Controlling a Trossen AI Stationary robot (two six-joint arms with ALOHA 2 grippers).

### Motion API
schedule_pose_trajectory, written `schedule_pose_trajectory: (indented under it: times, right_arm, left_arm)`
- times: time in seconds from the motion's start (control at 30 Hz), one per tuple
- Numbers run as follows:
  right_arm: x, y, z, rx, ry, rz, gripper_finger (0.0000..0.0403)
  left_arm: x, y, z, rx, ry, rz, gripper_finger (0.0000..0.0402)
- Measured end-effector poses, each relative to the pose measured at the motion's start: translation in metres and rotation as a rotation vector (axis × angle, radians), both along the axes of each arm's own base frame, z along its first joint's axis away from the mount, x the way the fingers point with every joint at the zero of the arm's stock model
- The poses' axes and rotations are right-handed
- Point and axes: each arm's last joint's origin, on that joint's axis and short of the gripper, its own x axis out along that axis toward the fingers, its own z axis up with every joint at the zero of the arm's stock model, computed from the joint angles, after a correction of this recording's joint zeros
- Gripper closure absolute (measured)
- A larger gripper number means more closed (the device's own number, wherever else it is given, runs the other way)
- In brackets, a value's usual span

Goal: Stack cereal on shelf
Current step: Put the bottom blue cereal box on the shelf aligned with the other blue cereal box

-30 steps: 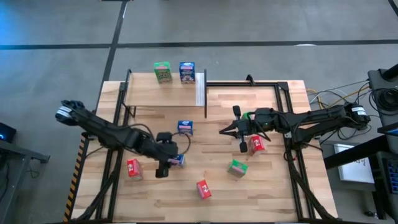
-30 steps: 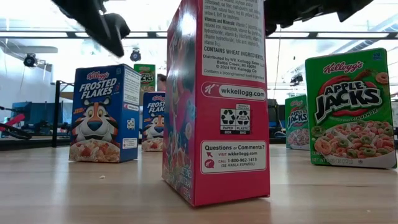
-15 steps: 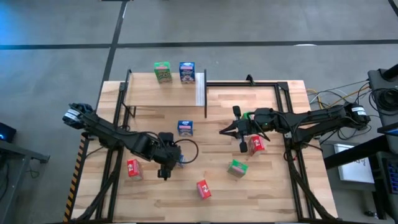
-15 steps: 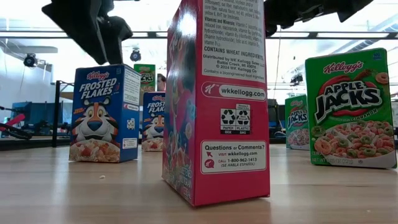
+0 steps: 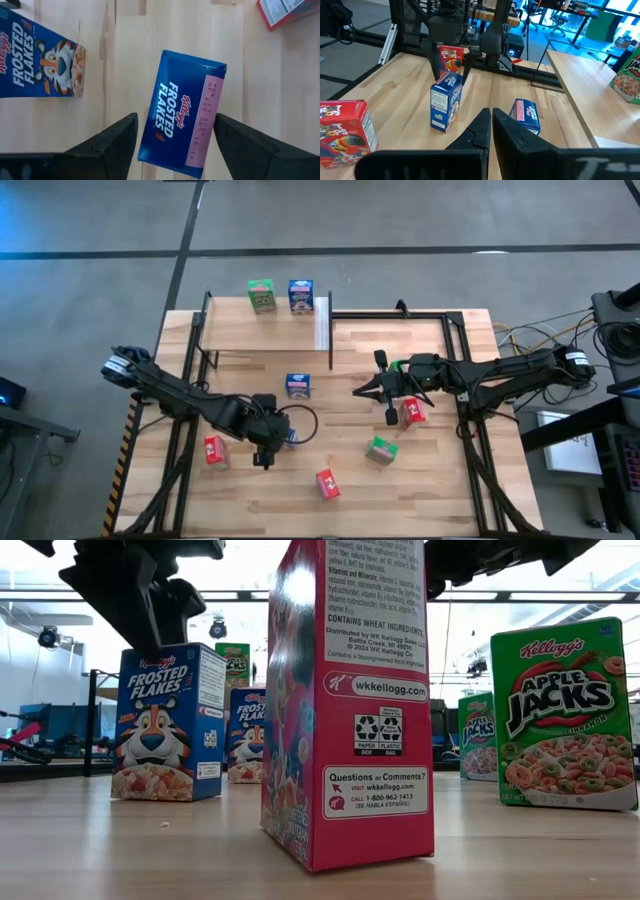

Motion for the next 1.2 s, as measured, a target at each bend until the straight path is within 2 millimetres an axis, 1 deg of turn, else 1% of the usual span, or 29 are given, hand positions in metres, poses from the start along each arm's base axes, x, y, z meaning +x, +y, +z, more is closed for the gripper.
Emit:
schedule_pose_trajectory:
  times: [0.1, 0.23, 0.63, 0.8, 0.87, 0.93, 1.07, 1.2]
  right_arm:
    - [0.000, 0.000, 0.000, 0.000, 0.000, 0.000, 0.0394]
    - [0.000, 0.000, 0.000, -0.001, 0.000, 0.000, 0.0394]
    - [0.000, 0.000, 0.000, -0.001, 0.000, 0.000, 0.0394]
    - [0.000, 0.000, 0.000, -0.001, 0.000, 0.000, 0.0394]
    - [0.000, 0.000, 0.000, -0.001, 0.000, 0.000, 0.0394]
    - [0.000, 0.000, 0.000, -0.001, 0.004, 0.000, 0.0394]
    - [0.000, 0.000, -0.002, -0.001, 0.017, 0.000, 0.0394]
    - [-0.001, 0.000, -0.003, -0.001, 0.025, 0.000, 0.0394]
  left_arm:
    - [0.002, -0.001, -0.005, 0.011, 0.018, -0.012, 0.0160]
    - [0.004, -0.002, -0.009, 0.008, 0.039, -0.031, 0.0172]
    - [0.004, -0.002, -0.009, 0.008, 0.040, -0.038, 0.0230]
    - [0.003, -0.002, -0.005, -0.002, 0.038, -0.054, 0.0242]
    - [0.004, -0.003, 0.001, 0.000, 0.023, -0.078, 0.0243]
    - [0.006, -0.004, 0.012, 0.003, -0.010, -0.113, 0.0243]
    - [0.011, -0.002, 0.040, 0.030, -0.037, -0.180, 0.0244]
    - [0.014, 0.008, 0.070, 0.074, -0.058, -0.216, 0.0244]
